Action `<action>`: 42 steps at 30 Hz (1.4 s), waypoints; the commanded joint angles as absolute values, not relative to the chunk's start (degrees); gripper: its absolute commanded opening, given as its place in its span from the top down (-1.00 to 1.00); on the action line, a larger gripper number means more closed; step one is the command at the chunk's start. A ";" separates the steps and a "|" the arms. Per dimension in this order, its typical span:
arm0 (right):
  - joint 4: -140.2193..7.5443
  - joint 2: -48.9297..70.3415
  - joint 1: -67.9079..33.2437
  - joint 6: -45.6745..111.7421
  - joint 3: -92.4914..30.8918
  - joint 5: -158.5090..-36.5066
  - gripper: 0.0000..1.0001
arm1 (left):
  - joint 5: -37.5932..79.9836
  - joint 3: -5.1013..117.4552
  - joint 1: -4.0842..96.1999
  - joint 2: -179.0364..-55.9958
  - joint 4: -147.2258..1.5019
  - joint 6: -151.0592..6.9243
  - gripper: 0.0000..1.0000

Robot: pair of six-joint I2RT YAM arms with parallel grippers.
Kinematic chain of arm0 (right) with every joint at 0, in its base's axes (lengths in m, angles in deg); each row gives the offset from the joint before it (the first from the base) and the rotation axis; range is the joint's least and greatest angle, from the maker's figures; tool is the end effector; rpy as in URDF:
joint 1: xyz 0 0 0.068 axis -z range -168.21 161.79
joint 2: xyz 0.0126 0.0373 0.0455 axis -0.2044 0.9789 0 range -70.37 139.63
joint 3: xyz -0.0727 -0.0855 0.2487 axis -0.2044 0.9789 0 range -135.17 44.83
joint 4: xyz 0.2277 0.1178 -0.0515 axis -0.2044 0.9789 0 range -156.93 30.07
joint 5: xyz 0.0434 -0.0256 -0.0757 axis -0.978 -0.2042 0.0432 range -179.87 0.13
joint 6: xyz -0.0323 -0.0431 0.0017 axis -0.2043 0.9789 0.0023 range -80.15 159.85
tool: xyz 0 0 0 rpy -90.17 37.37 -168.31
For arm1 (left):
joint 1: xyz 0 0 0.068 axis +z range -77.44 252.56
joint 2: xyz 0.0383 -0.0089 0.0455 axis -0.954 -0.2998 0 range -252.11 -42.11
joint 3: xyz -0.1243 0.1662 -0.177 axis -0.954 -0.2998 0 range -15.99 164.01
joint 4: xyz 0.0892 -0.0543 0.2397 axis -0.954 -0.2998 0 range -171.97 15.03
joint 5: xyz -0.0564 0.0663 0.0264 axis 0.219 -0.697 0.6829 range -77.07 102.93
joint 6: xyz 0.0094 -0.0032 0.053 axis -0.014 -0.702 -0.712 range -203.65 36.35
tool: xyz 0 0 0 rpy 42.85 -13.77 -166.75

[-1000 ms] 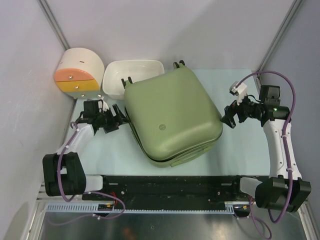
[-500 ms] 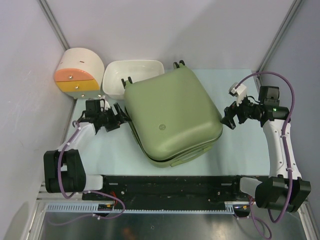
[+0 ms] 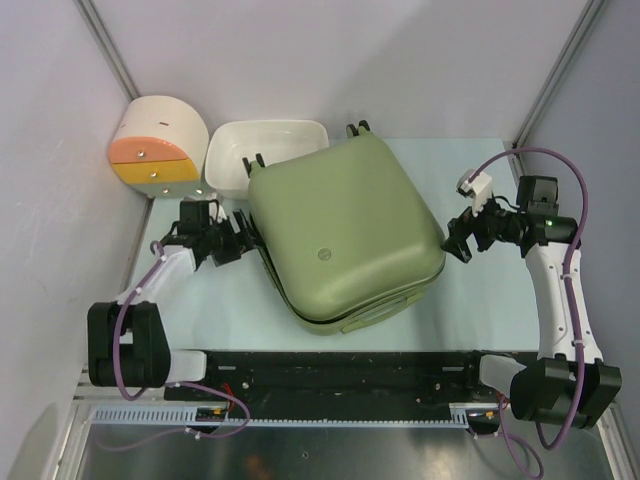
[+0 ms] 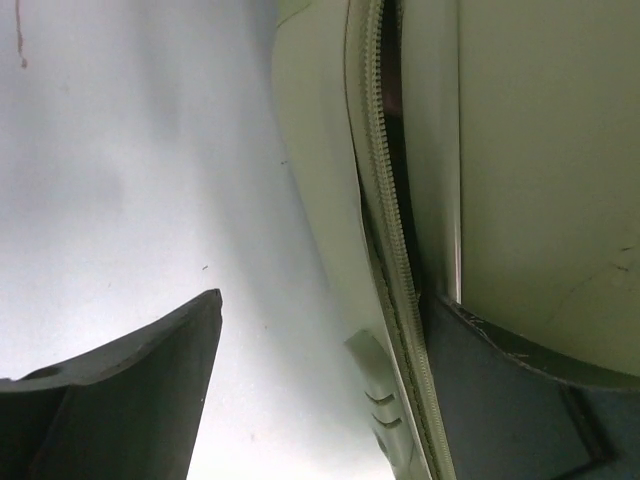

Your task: Open, take out, and arrange the luggage

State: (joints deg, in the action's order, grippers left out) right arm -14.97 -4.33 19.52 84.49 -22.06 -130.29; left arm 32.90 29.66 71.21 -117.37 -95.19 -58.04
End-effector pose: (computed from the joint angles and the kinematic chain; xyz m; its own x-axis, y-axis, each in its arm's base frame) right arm 0.2215 -0.0068 0.3397 -0.3373 -0.4941 -0.8013 -0.7562 0.6492 -0.0820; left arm 0.2645 -0.0183 0.2177 -0.7936 -0.3877 -0.4689 -0.1118 0.8504 -0.5141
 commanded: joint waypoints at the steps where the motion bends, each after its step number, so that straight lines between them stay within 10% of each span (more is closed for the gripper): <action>1: -14.99 -6.39 19.53 85.11 -22.14 -129.51 -0.89 | 26.23 28.40 70.98 -119.89 -96.23 -59.21 -0.65; 6: -15.08 -5.95 19.97 84.85 -21.96 -130.38 -0.89 | 22.07 25.58 70.98 -123.05 -96.24 -60.62 -0.47; 16: -17.19 -6.03 19.97 84.41 -21.35 -131.53 -0.89 | 47.38 29.53 64.56 -130.98 -79.63 -54.65 -0.99; 27: -19.91 -11.57 19.62 80.11 -25.04 -136.26 -0.99 | 45.37 34.71 59.65 -111.55 -85.77 -52.71 -1.00; 42: -26.86 -26.86 11.98 80.10 -26.80 -143.14 -0.99 | 45.45 48.34 53.58 -115.05 -90.87 -47.71 -0.99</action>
